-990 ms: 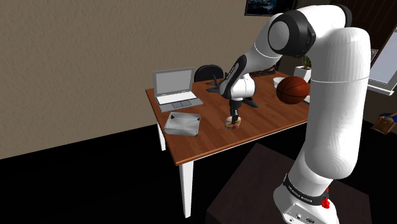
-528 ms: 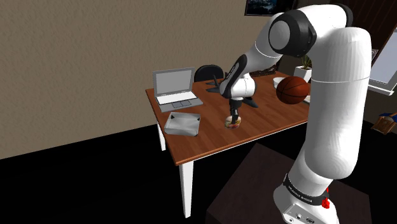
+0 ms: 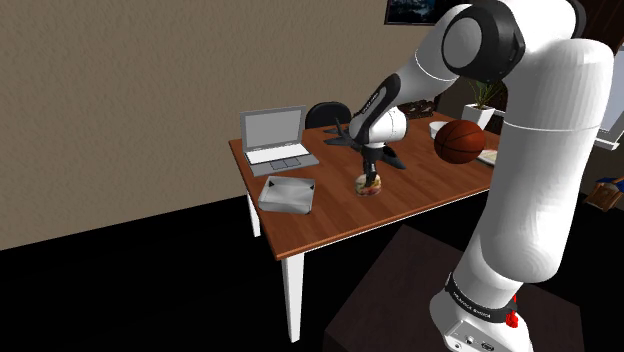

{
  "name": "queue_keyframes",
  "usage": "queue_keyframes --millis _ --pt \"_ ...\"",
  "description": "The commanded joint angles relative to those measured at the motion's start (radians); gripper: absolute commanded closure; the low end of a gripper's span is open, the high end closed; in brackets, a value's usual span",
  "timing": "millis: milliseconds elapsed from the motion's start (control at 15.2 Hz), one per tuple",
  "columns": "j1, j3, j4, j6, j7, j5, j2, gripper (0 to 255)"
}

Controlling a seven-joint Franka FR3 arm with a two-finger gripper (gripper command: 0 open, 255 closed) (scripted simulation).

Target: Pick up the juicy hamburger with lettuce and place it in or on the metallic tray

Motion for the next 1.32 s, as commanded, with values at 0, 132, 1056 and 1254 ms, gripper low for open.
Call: queue_keyframes --millis 0,132,1056,1254 --pt "0.007 -0.01 0.008 -0.027 0.017 -0.025 -0.023 255" --pt "0.013 -0.019 0.012 -0.052 0.034 -0.05 -0.049 255" --pt "0.063 -0.006 0.105 -0.21 0.16 -0.131 -0.131 255" --pt "0.093 0.026 0.17 -0.234 0.204 -0.101 -0.081 255"
